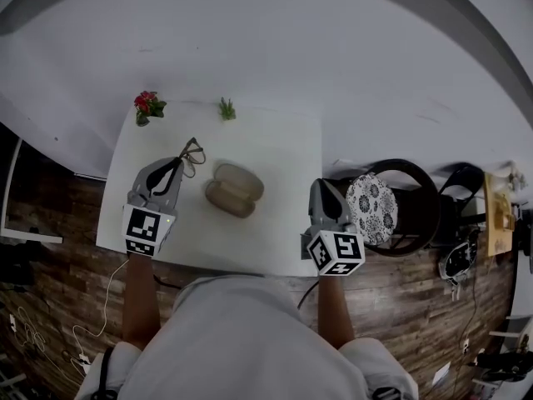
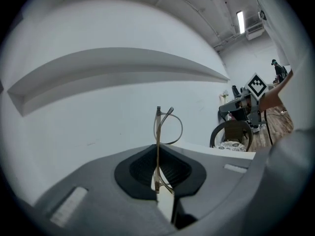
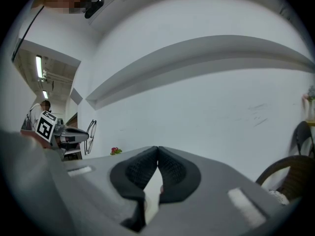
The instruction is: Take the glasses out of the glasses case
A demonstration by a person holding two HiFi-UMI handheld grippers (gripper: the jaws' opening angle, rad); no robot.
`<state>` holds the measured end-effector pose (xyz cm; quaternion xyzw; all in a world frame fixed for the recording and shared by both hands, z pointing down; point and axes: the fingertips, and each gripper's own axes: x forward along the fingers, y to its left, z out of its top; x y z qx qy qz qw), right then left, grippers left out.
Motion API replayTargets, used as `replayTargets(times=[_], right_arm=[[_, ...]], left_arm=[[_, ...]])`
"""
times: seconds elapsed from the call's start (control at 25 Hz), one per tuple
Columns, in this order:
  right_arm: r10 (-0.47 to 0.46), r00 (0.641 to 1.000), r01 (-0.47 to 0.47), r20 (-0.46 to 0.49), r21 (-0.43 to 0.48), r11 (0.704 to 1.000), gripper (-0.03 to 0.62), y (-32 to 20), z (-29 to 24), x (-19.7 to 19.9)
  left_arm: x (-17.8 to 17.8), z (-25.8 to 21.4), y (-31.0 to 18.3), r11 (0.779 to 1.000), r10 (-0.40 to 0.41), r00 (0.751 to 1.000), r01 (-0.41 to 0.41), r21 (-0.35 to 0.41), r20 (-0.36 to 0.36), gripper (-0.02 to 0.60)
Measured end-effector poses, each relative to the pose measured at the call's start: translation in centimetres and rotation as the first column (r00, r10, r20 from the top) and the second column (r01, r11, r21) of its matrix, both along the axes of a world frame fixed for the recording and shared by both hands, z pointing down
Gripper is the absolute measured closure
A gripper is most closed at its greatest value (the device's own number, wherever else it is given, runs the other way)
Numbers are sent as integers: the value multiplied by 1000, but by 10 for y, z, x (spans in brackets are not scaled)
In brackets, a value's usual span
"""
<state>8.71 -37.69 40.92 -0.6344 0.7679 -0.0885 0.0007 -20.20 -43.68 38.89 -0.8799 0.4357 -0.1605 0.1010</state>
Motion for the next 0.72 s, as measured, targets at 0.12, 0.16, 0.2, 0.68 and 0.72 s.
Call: replayTargets(times=[0.12,0.16,0.2,0.68,0.72], right_arm=[[-2,1000,2,2,5,1000,591,-1,-2,-2],[-2,1000,2,3,6,1000,591,-1,-3,-2],[-2,1000,2,3,6,1000,591,-1,-4,-2],[-2,1000,2,-9,-2,1000,591,-2,-5,3],[-4,1000,4,-11,-1,1000,591,-3,-6,3]], left_arm=[[-12,-10,2,999,-48,997,49,7,-63,561],[-15,-12,3,998,-63,995,64,6,-79,561],[-18,-13,3,997,-75,993,76,6,-90,561],[-23,-27,11,993,-102,974,113,45,-203,561],[-24,-28,11,992,-104,973,117,48,-208,561]])
